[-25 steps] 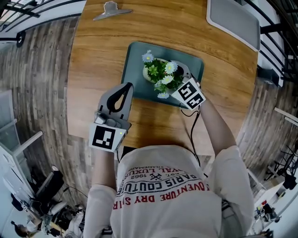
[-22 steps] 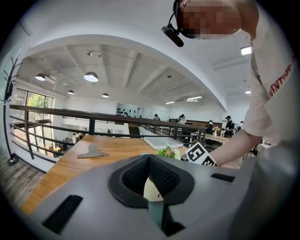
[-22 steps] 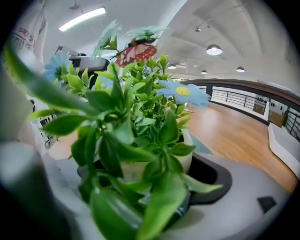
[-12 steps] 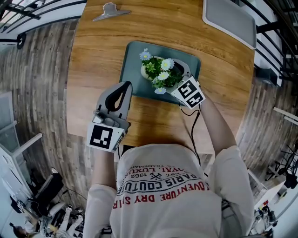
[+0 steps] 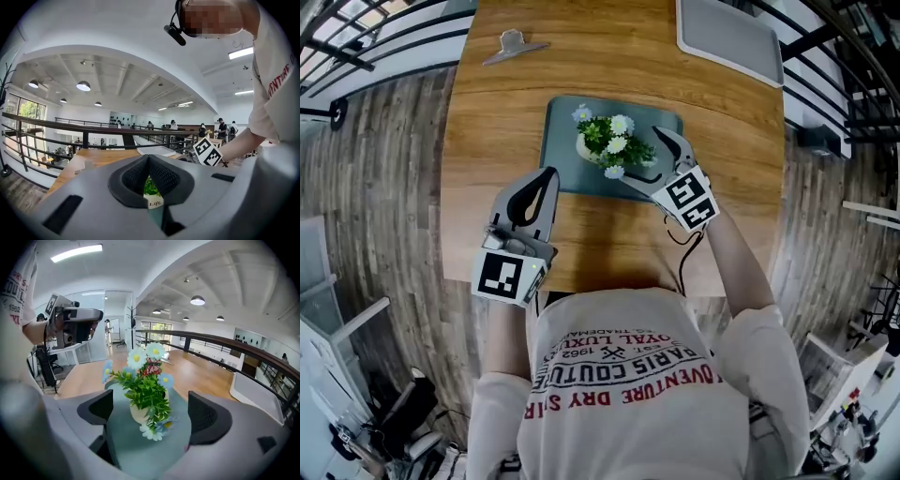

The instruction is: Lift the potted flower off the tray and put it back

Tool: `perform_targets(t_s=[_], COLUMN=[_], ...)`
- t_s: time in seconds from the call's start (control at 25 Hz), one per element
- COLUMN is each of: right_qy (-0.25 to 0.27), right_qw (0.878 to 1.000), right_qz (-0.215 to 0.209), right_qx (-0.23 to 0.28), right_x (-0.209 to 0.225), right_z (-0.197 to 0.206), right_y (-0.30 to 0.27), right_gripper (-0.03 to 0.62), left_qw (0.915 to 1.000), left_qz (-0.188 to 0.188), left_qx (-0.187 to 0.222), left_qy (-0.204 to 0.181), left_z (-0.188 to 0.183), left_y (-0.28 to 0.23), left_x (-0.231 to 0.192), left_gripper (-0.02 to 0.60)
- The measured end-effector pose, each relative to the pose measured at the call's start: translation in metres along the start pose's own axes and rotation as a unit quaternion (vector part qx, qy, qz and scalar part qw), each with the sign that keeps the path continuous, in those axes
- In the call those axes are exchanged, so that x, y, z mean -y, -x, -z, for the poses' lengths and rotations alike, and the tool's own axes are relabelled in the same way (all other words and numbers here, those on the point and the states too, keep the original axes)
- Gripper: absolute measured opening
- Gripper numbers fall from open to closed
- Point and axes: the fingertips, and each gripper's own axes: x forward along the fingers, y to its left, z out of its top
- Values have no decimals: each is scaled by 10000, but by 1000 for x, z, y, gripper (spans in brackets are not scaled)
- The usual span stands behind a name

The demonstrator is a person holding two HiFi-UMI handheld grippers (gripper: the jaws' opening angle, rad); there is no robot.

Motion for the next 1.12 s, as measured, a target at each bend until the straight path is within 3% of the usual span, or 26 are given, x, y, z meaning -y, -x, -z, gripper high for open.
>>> perform_targets(t_s=[0.28, 0.44, 0.48, 0.56, 0.64, 0.76, 0.84, 1.12], right_qy=[-393, -1036, -1215, -1469, -1613, -1573, -1500, -1275], right_qw=[9956, 9818, 9751, 9600, 9503, 9389, 9316, 9195], right_qz=[709, 1257, 1476, 1940, 2175, 2585, 2846, 3111], right_qx=[461, 973, 1122, 1385, 1535, 1637, 1691, 2035], right_x=[-13, -20, -19, -15, -16, -20, -25, -48], right_z=[-38, -59, -63, -68, -72, -79, -84, -102], right_y=[54, 94, 106, 129, 144, 162, 173, 196], right_gripper=[506, 489, 438, 209, 196, 83, 44, 29], left_qw=[9992, 9980, 9975, 9967, 9961, 9949, 9943, 9926], left_qz=[288, 440, 492, 580, 637, 726, 760, 774], left_qx=[144, 233, 249, 266, 285, 344, 407, 556], left_qy=[-246, -400, -436, -501, -535, -604, -633, -749], left_z=[-21, -31, -33, -35, -37, -42, -46, -53], left_y=[22, 34, 36, 41, 47, 56, 62, 83], left_x=[2, 6, 8, 12, 15, 16, 15, 14], left_gripper=[12, 12, 12, 12, 12, 12, 12, 12])
